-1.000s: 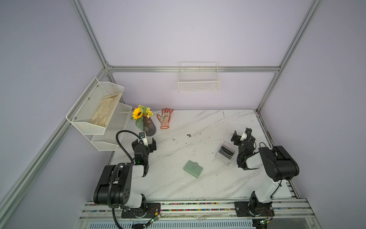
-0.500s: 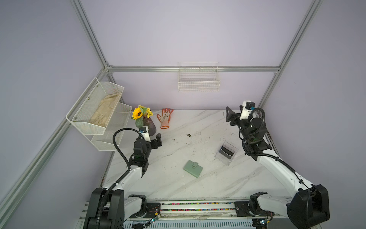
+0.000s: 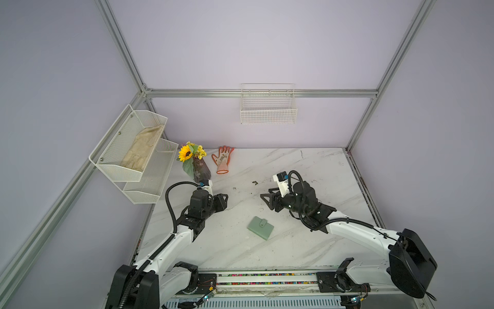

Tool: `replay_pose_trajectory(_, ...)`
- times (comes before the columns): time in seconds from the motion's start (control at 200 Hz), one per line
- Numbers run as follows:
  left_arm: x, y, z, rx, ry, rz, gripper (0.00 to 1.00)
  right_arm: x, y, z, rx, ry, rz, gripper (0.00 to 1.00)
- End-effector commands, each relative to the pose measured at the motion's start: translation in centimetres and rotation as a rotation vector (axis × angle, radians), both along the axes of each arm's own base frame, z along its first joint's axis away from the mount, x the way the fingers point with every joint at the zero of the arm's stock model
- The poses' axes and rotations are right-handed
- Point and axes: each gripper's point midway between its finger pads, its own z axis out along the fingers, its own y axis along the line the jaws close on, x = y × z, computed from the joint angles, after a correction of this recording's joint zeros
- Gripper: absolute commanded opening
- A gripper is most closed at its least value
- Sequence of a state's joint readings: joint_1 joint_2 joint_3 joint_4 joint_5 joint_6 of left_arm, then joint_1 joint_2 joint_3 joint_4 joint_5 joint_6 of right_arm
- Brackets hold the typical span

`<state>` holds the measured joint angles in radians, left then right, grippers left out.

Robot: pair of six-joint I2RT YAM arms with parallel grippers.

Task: Insert credit cards into a card holder
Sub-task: Adjust the card holder at the center of the board.

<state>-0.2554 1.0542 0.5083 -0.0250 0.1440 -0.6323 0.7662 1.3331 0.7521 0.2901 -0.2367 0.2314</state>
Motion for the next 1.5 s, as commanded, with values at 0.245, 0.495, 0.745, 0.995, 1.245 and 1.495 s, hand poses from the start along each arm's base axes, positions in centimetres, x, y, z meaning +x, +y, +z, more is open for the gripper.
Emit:
replay_pose_trajectory(0.245,-3.2,-1.8,-4.2,-0.049,0.198,-0.062,0.0,-2.6,2.6,-8.3,-0.198,0.16,0.0,0.41)
replay_pose_trajectory(0.495,-2.7,-6.1,-3.7,-0.12,0.259,-0.214,0.0,-3.6,1.0,-9.4,-0.251,0.192,-0.017,0.3)
replay_pose_trajectory(0.745,-2.8,-11.1,-3.4,-0.179,0.284,-0.345,0.0,-6.1,-0.8,-10.5,-0.272,0.252,0.015,0.27)
replay_pose_trajectory(0.995,-3.6,-14.2,-5.4,-0.203,0.349,-0.407,0.0,-8.7,-1.3,-11.6,-0.268,0.333,0.067,0.24)
replay_pose_trajectory(1.245,-3.2,-15.1,-7.0,-0.203,0.389,-0.423,0.0,-10.3,-1.9,-13.9,-0.27,0.415,0.071,0.22)
replay_pose_trajectory(1.495,-1.7,-16.2,-9.0,-0.191,0.423,-0.43,0.0,-11.1,-1.7,-16.4,-0.29,0.482,0.076,0.21)
